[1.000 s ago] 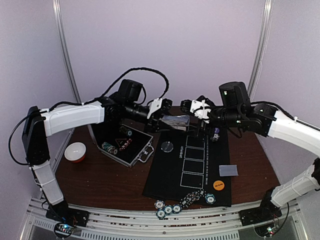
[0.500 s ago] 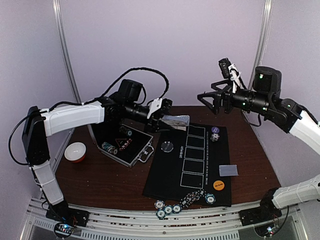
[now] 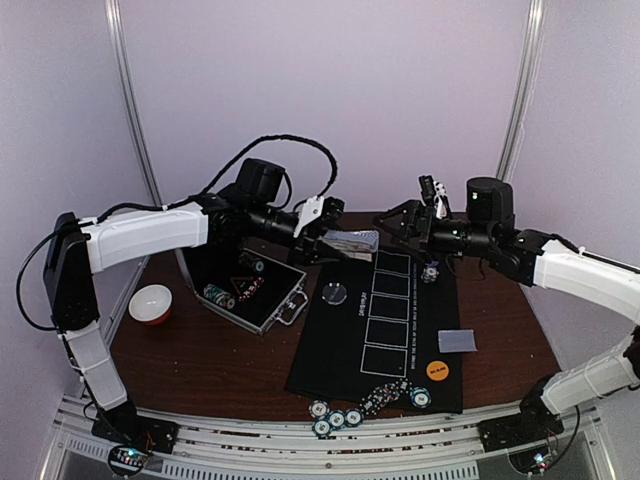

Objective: Distribute texas hold em gaming equipment
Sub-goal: Adjust the face-down deck piles.

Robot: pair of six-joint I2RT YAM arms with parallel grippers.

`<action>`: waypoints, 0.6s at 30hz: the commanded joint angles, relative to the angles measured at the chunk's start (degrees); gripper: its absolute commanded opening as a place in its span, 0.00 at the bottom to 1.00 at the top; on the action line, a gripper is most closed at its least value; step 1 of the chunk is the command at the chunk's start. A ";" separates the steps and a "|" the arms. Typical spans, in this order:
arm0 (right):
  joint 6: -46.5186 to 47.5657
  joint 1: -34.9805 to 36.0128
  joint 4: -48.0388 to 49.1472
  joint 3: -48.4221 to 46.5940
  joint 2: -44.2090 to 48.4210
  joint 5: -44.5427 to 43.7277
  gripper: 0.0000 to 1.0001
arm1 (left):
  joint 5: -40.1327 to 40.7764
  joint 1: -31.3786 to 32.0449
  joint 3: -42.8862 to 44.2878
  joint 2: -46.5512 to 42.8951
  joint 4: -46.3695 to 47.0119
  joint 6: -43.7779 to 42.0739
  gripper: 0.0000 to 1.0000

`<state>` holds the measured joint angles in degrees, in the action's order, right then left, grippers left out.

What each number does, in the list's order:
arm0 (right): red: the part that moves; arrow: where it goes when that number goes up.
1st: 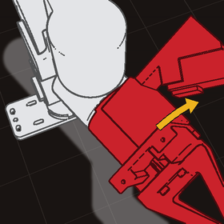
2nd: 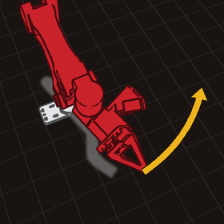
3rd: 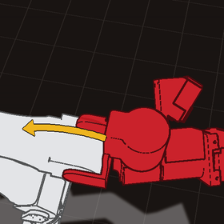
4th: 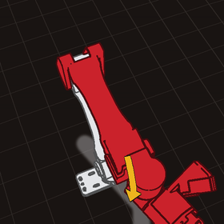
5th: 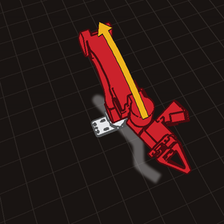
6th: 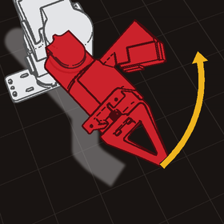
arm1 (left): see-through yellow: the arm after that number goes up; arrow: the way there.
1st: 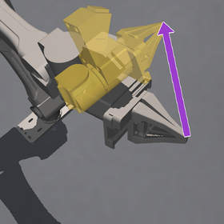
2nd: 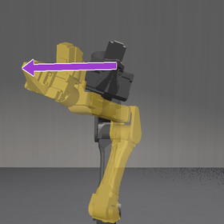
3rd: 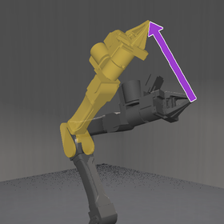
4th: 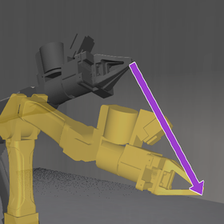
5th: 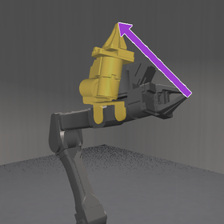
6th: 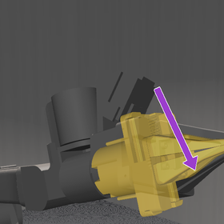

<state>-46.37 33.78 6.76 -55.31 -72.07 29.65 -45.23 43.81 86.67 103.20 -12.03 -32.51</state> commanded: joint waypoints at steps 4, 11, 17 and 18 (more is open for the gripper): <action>-6.41 1.74 11.35 0.16 -3.99 7.07 1.00 | -1.17 -0.38 0.19 -1.99 2.10 0.41 0.40; -8.23 3.66 13.58 0.29 -6.20 8.00 0.98 | -1.09 -0.37 0.25 -1.87 2.10 0.43 0.40; -11.17 4.19 16.38 1.50 -7.17 8.84 0.93 | -1.22 -0.39 0.51 -1.60 2.16 0.43 0.40; -11.79 4.23 17.18 1.65 -7.44 9.11 0.92 | -1.19 -0.39 0.56 -1.60 2.11 0.43 0.40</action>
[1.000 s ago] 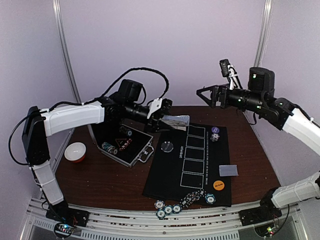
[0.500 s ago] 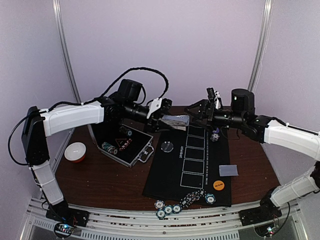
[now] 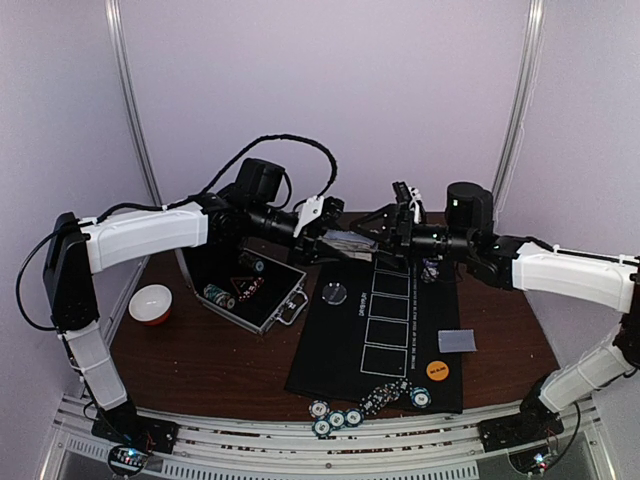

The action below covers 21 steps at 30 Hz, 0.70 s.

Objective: Distribute texas hold em gaming equipment
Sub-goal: Adjust the face-down deck piles.

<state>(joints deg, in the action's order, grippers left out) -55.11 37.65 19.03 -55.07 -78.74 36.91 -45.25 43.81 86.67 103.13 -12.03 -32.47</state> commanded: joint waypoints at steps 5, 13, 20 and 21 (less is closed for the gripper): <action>-4.00 0.74 6.77 1.39 -1.67 2.46 0.84 | -1.11 -0.39 0.56 -1.44 2.10 0.30 0.40; -4.03 1.31 7.42 1.61 -2.47 3.15 0.75 | -0.89 -0.39 0.51 -1.31 2.14 0.13 0.40; -3.91 1.56 7.60 1.46 -2.76 3.43 0.65 | -0.76 -0.39 0.60 -1.28 2.01 -0.12 0.40; -3.93 1.61 7.60 1.46 -2.88 3.44 0.61 | -0.73 -0.39 0.60 -1.27 1.97 -0.18 0.40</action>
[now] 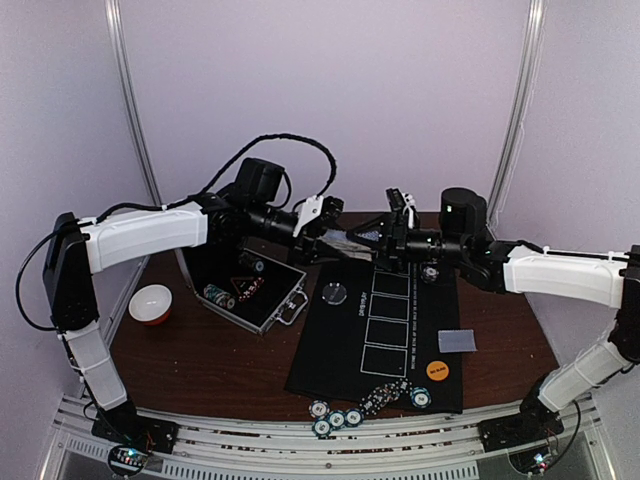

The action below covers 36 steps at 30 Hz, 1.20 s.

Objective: Distribute texas hold em gaming equipment
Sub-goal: Adjust the face-down deck piles.

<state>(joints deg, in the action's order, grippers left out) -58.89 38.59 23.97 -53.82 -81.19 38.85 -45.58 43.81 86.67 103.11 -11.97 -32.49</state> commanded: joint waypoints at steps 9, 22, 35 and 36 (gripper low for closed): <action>-1.20 0.62 4.55 -0.01 -0.97 2.47 0.30 | -0.05 -0.39 0.44 -1.20 0.81 -0.73 0.40; 0.50 0.69 3.39 -1.02 -1.61 3.63 0.00 | -2.11 -0.18 3.10 -1.02 -10.59 -6.84 0.97; 8.88 2.43 -4.45 -5.29 -2.84 2.62 0.00 | 7.89 2.99 6.76 -0.20 -15.81 -9.24 0.93; 9.88 2.57 -5.74 -5.85 -3.10 2.49 0.00 | 7.85 3.02 7.02 -0.05 -15.81 -8.87 0.91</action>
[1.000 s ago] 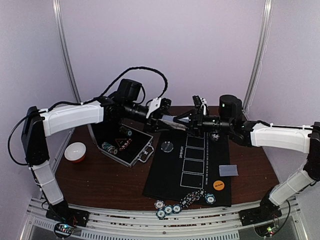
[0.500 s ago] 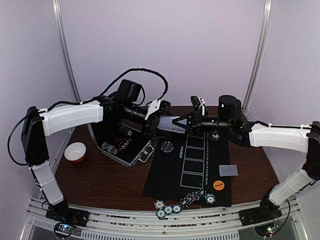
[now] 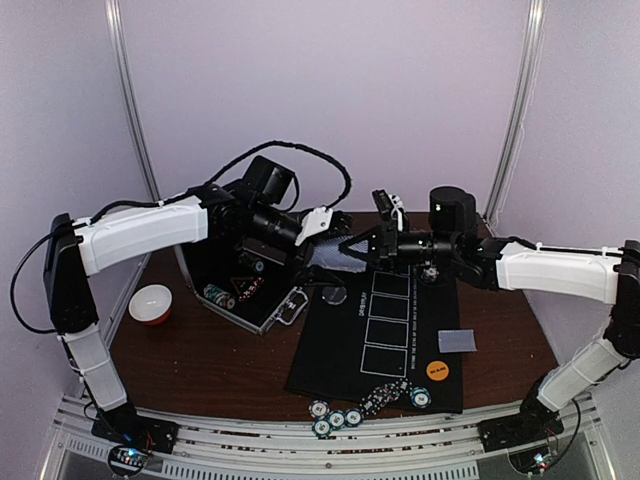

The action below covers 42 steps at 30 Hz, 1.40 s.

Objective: Distribute texas hold em gaming equipment
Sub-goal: Adjust the face-down deck piles.

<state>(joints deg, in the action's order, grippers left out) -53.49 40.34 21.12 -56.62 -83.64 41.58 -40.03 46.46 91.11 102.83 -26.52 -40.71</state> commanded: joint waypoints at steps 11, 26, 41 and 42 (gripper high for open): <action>6.73 1.18 -4.33 -4.19 -0.61 -1.50 0.00 | 5.49 0.74 3.53 1.94 -3.43 -0.66 0.71; 5.91 1.31 -2.30 -4.60 -0.98 -1.08 0.00 | 6.29 0.92 3.61 2.34 -4.88 -2.60 0.78; 5.56 1.32 -2.24 -4.56 -1.09 -1.84 0.13 | 6.30 0.92 4.05 2.04 -4.83 -3.07 0.60; 5.54 1.32 -2.39 -4.49 -1.05 -1.98 0.15 | 6.29 0.92 4.13 2.03 -4.84 -3.04 0.60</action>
<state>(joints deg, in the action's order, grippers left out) -45.54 41.28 15.94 -59.66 -84.88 39.38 -34.76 47.20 93.56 104.60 -32.10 -41.91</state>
